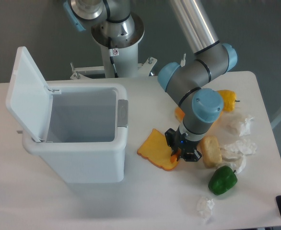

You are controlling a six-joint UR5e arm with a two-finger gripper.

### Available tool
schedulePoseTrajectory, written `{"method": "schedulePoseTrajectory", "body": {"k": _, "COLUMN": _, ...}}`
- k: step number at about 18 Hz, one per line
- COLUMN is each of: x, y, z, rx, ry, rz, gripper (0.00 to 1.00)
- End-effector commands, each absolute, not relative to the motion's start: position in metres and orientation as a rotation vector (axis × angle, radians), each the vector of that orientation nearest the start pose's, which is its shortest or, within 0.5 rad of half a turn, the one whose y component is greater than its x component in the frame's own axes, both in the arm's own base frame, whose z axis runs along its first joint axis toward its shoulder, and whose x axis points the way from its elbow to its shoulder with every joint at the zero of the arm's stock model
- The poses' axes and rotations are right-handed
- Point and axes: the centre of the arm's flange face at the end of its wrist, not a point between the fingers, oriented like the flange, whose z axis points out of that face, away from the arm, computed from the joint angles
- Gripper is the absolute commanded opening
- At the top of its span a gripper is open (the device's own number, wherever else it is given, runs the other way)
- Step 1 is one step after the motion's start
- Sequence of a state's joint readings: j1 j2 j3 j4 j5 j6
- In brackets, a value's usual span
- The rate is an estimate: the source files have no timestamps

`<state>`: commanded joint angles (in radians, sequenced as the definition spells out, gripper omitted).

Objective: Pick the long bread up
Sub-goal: 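Lift the grasped long orange bread up off the table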

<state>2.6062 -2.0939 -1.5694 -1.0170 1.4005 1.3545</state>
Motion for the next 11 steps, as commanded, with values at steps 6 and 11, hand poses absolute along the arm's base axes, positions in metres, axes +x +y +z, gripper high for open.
{"method": "schedulePoseTrajectory", "body": {"k": 6, "x": -0.497, "y": 0.469, "z": 0.3, "rx": -2.899, "ry": 0.483, "rz": 0.094, "gripper": 0.28}}
{"method": "schedulePoseTrajectory", "body": {"k": 11, "x": -0.49, "y": 0.464, "z": 0.351, "rx": -2.863, "ry": 0.473, "rz": 0.188, "gripper": 0.28}}
